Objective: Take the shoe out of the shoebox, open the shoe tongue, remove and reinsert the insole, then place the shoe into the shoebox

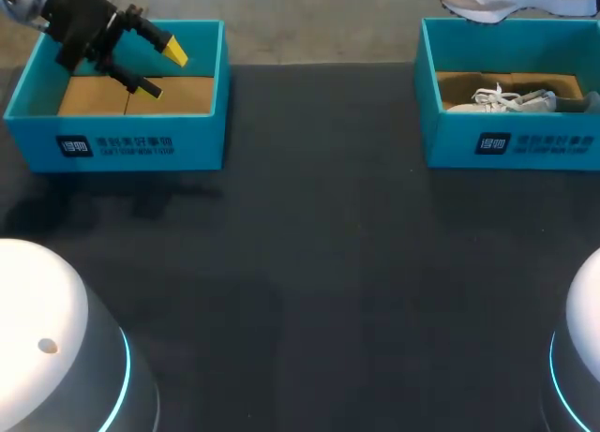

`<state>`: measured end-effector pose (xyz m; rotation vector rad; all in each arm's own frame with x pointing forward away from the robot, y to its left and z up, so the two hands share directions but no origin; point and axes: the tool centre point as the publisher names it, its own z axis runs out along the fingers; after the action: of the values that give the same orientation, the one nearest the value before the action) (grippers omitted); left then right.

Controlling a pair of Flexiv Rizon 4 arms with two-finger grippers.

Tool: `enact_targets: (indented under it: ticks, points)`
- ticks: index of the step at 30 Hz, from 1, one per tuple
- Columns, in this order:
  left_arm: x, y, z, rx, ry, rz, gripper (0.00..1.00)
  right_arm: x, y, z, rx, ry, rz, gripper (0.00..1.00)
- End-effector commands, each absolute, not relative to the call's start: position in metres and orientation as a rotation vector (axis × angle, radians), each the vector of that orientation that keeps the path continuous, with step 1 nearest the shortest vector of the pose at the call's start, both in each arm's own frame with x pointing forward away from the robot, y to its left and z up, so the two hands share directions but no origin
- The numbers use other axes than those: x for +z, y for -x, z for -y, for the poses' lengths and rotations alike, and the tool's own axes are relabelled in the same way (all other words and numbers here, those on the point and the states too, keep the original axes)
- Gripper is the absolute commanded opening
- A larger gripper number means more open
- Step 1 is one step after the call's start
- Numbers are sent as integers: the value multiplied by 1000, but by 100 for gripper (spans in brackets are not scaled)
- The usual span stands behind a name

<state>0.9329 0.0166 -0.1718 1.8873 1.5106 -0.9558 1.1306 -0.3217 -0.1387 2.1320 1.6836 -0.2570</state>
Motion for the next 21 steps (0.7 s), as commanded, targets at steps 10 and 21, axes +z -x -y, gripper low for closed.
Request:
enact_targets:
  ticks: [10,21]
  points:
    - [-171,-933,-17,-955,-1891,-1510,100,-143,-1131,324,-244,-2132,-1683,0]
    - [-171,-933,-17,-955,-1891,-1510,100,-166,-1132,325,-229,-2153,-1724,0]
